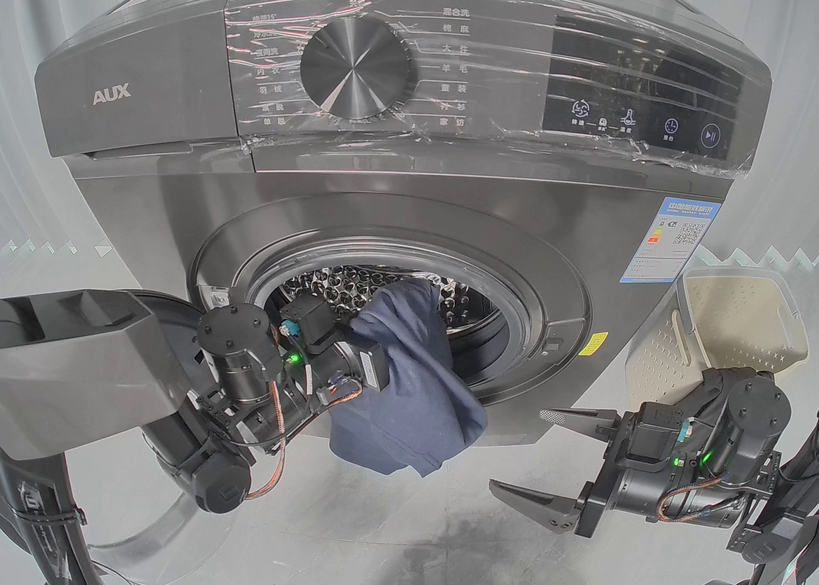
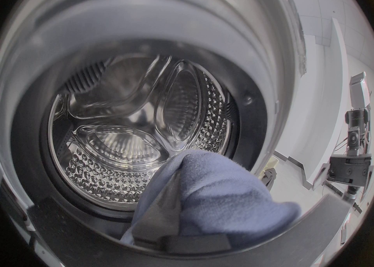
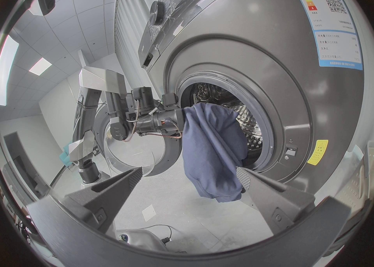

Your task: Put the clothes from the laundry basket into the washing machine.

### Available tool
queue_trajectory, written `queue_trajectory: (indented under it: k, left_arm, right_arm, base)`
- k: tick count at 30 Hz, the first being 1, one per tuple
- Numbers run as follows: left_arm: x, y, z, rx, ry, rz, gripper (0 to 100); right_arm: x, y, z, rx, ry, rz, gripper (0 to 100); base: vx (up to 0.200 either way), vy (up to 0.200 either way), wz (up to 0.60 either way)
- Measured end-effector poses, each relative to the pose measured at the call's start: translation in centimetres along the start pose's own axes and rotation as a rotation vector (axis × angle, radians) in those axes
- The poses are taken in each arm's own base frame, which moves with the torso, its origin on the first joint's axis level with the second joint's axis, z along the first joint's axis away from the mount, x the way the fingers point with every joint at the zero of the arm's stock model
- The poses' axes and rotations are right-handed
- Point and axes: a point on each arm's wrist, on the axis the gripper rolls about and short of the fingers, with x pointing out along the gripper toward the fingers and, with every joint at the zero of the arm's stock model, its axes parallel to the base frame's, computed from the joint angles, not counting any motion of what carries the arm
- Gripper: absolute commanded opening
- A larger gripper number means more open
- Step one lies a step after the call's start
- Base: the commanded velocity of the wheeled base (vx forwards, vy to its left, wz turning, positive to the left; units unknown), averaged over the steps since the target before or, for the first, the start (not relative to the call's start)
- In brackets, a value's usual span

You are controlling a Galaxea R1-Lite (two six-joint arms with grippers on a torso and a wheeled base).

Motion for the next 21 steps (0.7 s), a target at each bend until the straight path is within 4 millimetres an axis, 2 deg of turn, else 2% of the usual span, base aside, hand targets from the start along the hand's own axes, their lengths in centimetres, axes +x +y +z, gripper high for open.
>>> queue_trajectory:
  k: [12, 21]
  left_arm:
    - [5.2, 0.9, -2.0, -0.006, -0.077, 0.055, 0]
    - [8.7, 1.8, -4.0, -0.007, -0.069, 0.078, 0]
  right_arm:
    - [0.0, 0.1, 0.0, 0.0, 0.001, 0.005, 100]
    - [0.0, 0.2, 0.0, -0.001, 0.002, 0.008, 100]
  base:
    - [0.0, 0.0, 0.0]
    - [0.0, 0.0, 0.0]
